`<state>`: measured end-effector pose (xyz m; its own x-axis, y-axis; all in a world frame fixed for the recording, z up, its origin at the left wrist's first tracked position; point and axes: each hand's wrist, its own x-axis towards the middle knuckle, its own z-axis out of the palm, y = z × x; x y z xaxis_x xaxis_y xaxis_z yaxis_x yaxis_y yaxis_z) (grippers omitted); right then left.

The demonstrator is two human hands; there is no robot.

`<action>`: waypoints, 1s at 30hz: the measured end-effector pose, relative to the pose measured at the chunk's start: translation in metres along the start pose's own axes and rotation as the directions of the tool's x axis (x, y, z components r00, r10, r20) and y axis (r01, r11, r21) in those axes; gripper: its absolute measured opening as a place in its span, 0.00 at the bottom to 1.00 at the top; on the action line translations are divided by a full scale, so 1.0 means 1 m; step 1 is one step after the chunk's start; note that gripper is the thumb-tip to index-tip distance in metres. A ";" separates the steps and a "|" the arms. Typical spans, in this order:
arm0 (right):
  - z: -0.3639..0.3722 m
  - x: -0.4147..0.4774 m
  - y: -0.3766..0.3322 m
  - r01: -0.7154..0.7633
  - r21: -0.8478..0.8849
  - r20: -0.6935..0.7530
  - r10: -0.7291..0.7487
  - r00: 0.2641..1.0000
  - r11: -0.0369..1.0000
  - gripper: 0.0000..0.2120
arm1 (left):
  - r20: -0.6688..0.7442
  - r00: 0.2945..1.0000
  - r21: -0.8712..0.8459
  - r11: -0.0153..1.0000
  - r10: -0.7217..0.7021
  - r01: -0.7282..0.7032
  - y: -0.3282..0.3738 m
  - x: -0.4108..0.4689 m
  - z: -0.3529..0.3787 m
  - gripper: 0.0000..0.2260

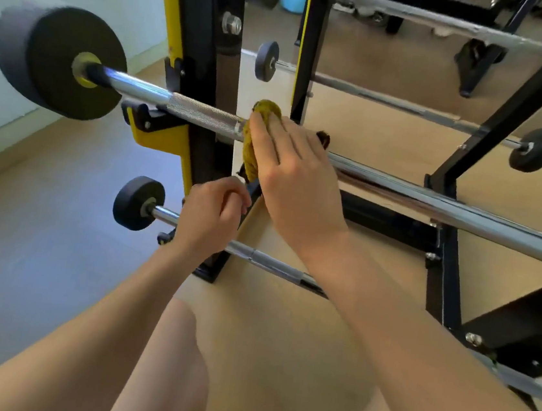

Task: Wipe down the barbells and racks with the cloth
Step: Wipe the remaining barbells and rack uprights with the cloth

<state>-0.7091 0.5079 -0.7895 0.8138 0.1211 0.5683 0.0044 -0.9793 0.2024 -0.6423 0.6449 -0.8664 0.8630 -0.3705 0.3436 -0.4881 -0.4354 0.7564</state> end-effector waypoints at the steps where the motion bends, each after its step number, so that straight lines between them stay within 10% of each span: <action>1: 0.000 -0.011 0.005 0.037 -0.019 -0.027 -0.038 0.999 0.999 0.23 | 0.035 0.999 -0.098 0.994 -0.037 0.040 0.003 0.002 0.007 0.15; 8: 0.011 -0.093 0.015 0.250 -0.075 0.292 -0.218 0.931 0.965 0.25 | 0.184 0.951 -0.525 0.793 -0.248 0.309 0.015 -0.002 0.051 0.15; 14: 0.067 -0.102 0.003 -0.085 0.311 0.522 -0.096 0.848 0.947 0.44 | 0.337 0.858 -0.517 0.686 -0.387 0.513 0.001 -0.020 0.069 0.16; 20: 0.101 -0.103 -0.009 -0.505 0.732 0.485 0.171 0.858 0.458 0.19 | 0.238 0.876 -0.332 0.813 -0.419 0.479 -0.034 -0.029 0.053 0.09; 25: 0.128 -0.075 -0.010 -0.770 0.635 0.758 0.137 0.638 0.067 0.20 | 0.377 0.832 -0.271 0.810 -0.407 0.519 -0.040 -0.024 0.041 0.06; 30: 0.135 -0.068 0.002 -0.729 0.624 0.706 0.196 0.680 0.283 0.13 | 0.303 0.862 -0.191 0.861 -0.405 0.472 -0.055 -0.023 0.036 0.10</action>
<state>-0.6863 0.4755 -0.9352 0.9650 -0.2238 -0.1369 -0.2293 -0.4663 -0.8544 -0.6400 0.6481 -0.9360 0.9023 -0.3920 -0.1793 0.0120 -0.3930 0.9195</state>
